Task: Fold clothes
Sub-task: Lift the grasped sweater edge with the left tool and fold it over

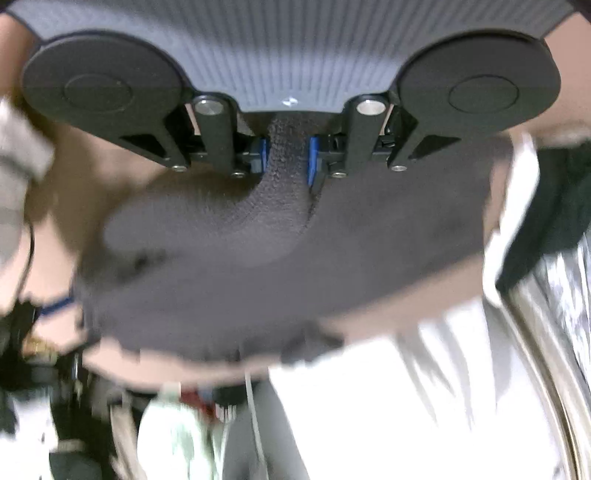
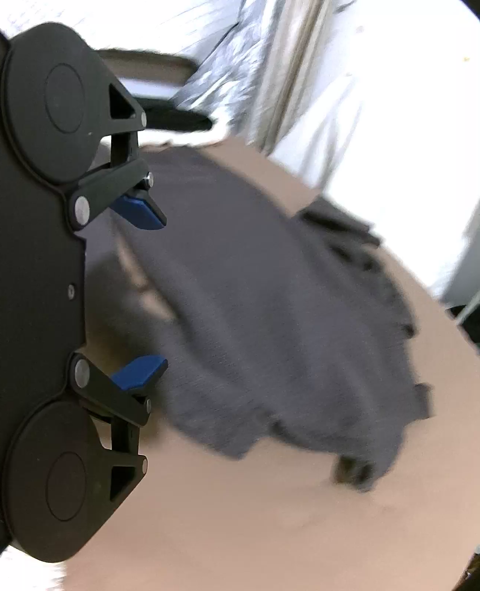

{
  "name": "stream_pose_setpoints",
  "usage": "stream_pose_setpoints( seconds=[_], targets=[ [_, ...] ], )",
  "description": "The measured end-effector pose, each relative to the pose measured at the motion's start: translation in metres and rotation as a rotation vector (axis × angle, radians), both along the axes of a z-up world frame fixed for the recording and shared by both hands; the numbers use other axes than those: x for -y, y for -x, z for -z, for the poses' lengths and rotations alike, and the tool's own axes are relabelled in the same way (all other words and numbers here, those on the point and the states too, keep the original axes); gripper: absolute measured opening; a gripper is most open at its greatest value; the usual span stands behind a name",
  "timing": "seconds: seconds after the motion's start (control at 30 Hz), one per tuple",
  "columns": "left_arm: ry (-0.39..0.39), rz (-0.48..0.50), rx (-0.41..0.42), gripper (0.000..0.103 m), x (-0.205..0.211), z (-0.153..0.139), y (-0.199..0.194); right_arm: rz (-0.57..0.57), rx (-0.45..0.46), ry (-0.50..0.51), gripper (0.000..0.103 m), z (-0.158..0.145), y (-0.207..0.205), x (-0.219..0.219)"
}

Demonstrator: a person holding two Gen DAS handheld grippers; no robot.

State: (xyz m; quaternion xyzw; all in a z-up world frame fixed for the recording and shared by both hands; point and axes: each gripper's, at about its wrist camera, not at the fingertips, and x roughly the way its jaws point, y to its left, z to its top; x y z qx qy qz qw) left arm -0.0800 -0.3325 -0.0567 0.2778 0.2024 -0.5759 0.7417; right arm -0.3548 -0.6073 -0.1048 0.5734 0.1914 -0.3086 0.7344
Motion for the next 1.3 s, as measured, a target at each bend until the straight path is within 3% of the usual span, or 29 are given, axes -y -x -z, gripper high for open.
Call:
stream_pose_setpoints(
  seconds=[0.07, 0.17, 0.27, 0.33, 0.37, 0.47, 0.53, 0.63, 0.73, 0.83, 0.93, 1.03, 1.07, 1.13, 1.2, 1.3],
  targets=[
    [0.057, -0.007, -0.034, 0.019, 0.015, -0.021, -0.016, -0.012, 0.010, 0.027, 0.080, -0.009, -0.007, 0.006],
    [0.100, -0.087, -0.166, 0.020, 0.046, -0.019, -0.061, -0.028, -0.024, 0.120, 0.080, -0.015, -0.020, 0.016],
    [0.017, -0.241, -0.252, 0.021, 0.063, 0.043, -0.111, 0.002, -0.105, 0.237, 0.080, -0.005, -0.030, 0.030],
    [-0.096, -0.326, -0.298, 0.021, 0.062, 0.095, -0.133, -0.006, -0.055, 0.200, 0.080, 0.007, -0.023, 0.032],
    [-0.105, -0.332, -0.321, 0.023, 0.058, 0.109, -0.139, -0.010, -0.027, 0.178, 0.080, 0.013, -0.019, 0.033],
    [-0.061, -0.340, -0.388, 0.025, 0.051, 0.103, -0.153, 0.000, -0.002, 0.191, 0.080, 0.012, -0.012, 0.023],
    [-0.050, -0.345, -0.371, 0.029, 0.055, 0.097, -0.154, 0.008, -0.012, 0.224, 0.081, 0.004, -0.012, 0.018],
    [-0.041, -0.341, -0.318, 0.034, 0.062, 0.097, -0.152, 0.058, -0.106, 0.301, 0.087, -0.003, -0.016, 0.007],
    [-0.069, -0.349, -0.297, 0.036, 0.062, 0.110, -0.147, 0.135, -0.193, 0.257, 0.087, 0.005, -0.013, 0.012],
    [-0.064, -0.340, -0.335, 0.036, 0.059, 0.104, -0.146, 0.166, -0.112, 0.119, 0.087, 0.025, -0.002, 0.032],
    [-0.055, -0.331, -0.361, 0.036, 0.058, 0.107, -0.149, 0.092, -0.122, -0.061, 0.087, 0.052, -0.013, 0.053],
    [-0.049, -0.331, -0.380, 0.036, 0.057, 0.111, -0.151, 0.023, -0.180, -0.024, 0.088, 0.057, -0.032, 0.056],
    [-0.048, -0.331, -0.385, 0.036, 0.057, 0.112, -0.151, 0.008, -0.176, 0.009, 0.085, 0.055, -0.035, 0.055],
    [-0.045, -0.332, -0.395, 0.036, 0.058, 0.112, -0.152, -0.026, -0.149, 0.069, 0.044, 0.049, -0.039, 0.052],
    [-0.038, -0.336, -0.404, 0.036, 0.057, 0.112, -0.153, -0.034, -0.110, 0.107, 0.029, 0.042, -0.036, 0.048],
    [-0.029, -0.338, -0.420, 0.040, 0.057, 0.113, -0.153, -0.005, 0.050, 0.088, 0.024, 0.039, -0.018, 0.050]
  ],
)
